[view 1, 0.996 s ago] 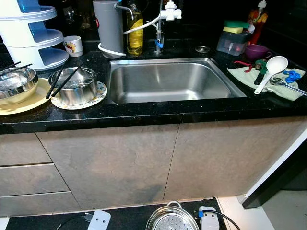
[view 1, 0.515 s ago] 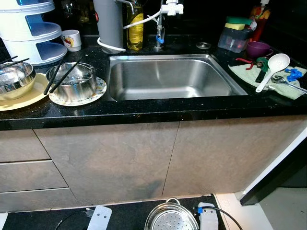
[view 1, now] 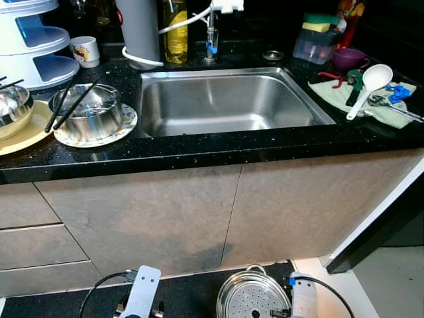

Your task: Kitchen organization

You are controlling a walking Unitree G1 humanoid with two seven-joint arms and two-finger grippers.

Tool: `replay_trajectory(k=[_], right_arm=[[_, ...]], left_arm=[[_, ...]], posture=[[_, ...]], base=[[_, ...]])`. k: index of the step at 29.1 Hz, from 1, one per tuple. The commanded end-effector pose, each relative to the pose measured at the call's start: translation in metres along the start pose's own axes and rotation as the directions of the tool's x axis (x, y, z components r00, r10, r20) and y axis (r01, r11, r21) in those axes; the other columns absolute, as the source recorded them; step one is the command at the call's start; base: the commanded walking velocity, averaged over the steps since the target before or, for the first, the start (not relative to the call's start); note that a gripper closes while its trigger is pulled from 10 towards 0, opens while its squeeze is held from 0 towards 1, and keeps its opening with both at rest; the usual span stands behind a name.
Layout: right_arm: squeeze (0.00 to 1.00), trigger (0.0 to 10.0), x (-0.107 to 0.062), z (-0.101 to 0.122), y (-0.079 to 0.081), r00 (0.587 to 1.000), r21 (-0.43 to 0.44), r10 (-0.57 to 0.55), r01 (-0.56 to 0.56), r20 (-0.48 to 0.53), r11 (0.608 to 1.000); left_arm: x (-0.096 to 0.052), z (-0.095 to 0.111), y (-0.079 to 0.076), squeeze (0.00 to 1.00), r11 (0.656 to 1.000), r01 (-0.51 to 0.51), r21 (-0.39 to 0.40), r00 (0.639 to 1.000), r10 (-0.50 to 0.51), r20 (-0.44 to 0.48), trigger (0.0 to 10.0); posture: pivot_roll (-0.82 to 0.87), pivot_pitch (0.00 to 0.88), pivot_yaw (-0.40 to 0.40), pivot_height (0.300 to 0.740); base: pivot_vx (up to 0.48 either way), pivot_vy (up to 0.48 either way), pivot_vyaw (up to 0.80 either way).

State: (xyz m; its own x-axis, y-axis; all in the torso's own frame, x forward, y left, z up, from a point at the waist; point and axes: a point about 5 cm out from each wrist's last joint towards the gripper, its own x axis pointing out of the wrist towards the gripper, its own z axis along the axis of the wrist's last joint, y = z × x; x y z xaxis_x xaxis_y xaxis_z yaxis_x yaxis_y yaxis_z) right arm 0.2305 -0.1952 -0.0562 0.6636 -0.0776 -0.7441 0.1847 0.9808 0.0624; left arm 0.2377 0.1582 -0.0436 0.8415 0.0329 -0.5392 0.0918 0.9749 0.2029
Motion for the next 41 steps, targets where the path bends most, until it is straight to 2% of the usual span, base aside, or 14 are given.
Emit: replay_trajectory(k=[1, 4, 7, 11, 16, 24, 25, 29, 37, 41], right_arm=[[0.0, 10.0, -0.003, -0.022, 0.001, 0.998, 0.016, 0.004, -0.003, -0.069, 1.0], [0.0, 10.0, -0.003, -0.028, 0.013, 0.996, 0.019, 0.027, -0.025, -0.091, 1.0], [0.0, 10.0, -0.003, -0.027, 0.019, 0.996, 0.029, 0.039, -0.036, -0.085, 0.999], [0.0, 10.0, -0.002, -0.024, 0.03, 0.994, 0.013, 0.071, -0.07, -0.079, 0.997], [0.0, 10.0, -0.001, -0.021, 0.028, 0.996, 0.04, 0.061, -0.059, -0.064, 0.997], [0.0, 10.0, -0.001, -0.016, 0.02, 0.997, 0.02, 0.051, -0.05, -0.053, 0.999], [0.0, 10.0, -0.001, -0.015, 0.014, 0.998, 0.01, 0.041, -0.04, -0.052, 0.999], [0.0, 10.0, -0.001, -0.013, 0.01, 0.998, -0.014, 0.039, -0.04, -0.053, 0.999], [0.0, 10.0, -0.001, -0.017, 0.01, 0.997, -0.029, 0.04, -0.042, -0.062, 0.999], [0.0, 10.0, -0.003, -0.023, 0.01, 0.998, 0.005, 0.036, -0.036, -0.058, 0.999]], left_arm=[[-0.005, -0.014, 0.007, 0.0, 1.0, -0.021, -0.006, 0.999, 0.021, -0.046, 10.0], [-0.011, -0.022, 0.017, 0.0, 0.998, -0.054, -0.013, 0.998, 0.053, -0.036, 10.0], [-0.011, -0.023, 0.02, 0.0, 0.998, -0.056, -0.005, 0.998, 0.056, -0.034, 10.0], [-0.006, -0.014, 0.028, 0.0, 0.997, -0.071, -0.012, 0.997, 0.071, -0.022, 10.0], [-0.003, -0.007, 0.026, 0.0, 0.998, -0.058, -0.003, 0.998, 0.058, -0.014, 10.0], [0.0, -0.002, 0.017, 0.0, 0.999, -0.04, -0.004, 0.999, 0.04, -0.011, 10.0], [0.0, -0.003, 0.015, 0.0, 0.999, -0.037, -0.001, 0.999, 0.037, -0.019, 10.0], [0.001, 0.0, 0.015, 0.0, 1.0, -0.028, 0.008, 1.0, 0.028, -0.006, 10.0], [-0.001, -0.009, 0.019, 0.0, 0.999, -0.038, 0.005, 0.998, 0.038, -0.046, 10.0], [-0.006, -0.018, 0.01, 0.0, 0.999, -0.008, 0.033, 0.998, 0.01, -0.055, 10.0]], posture=[[-0.09, 0.192, -0.073, 0.74], [-0.07, 0.227, -0.051, 0.74], [-0.06, 0.227, -0.045, 0.74], [-0.04, 0.229, -0.021, 0.74], [-0.05, 0.216, -0.008, 0.74], [-0.06, 0.19, -0.014, 0.74], [-0.07, 0.188, -0.023, 0.74], [-0.06, 0.181, -0.031, 0.74], [-0.08, 0.171, -0.024, 0.74], [-0.09, 0.178, -0.003, 0.74]], base=[[0.0, 0.0, 0.0], [0.0, 0.0, 0.0], [0.0, 0.0, 0.0], [0.0, 0.0, 0.0], [0.0, 0.0, 0.0], [0.0, 0.0, 0.0], [0.0, 0.0, 0.0], [0.0, 0.0, 0.0], [0.0, 0.0, 0.0], [0.0, 0.0, 0.0]])
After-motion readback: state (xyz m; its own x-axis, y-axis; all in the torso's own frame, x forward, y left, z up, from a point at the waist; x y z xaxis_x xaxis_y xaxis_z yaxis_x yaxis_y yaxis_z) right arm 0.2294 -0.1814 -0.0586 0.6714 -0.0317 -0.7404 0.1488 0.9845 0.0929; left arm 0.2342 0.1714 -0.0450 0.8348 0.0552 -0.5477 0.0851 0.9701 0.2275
